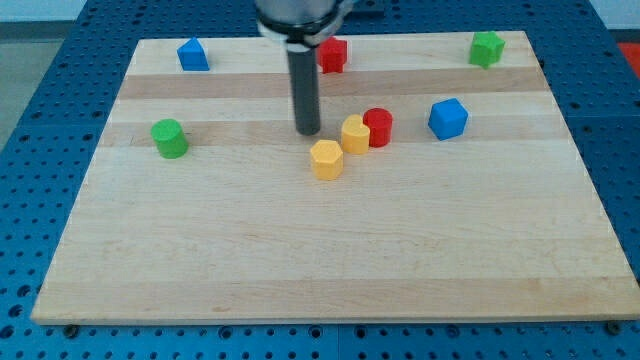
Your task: Move your arm towards the top of the blue cube
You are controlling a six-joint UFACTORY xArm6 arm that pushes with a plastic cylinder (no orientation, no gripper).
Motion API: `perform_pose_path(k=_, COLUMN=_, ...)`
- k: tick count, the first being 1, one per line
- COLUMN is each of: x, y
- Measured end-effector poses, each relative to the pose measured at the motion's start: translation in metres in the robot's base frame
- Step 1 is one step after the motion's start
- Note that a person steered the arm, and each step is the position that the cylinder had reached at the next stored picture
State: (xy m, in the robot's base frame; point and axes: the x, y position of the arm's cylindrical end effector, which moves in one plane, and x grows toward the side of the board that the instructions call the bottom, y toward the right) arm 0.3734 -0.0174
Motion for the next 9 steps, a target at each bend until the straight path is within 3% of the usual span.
perform_pose_path(k=4, x=-0.039, y=0.167)
perform_pose_path(k=7, x=-0.003, y=0.195)
perform_pose_path(k=9, x=-0.035, y=0.219)
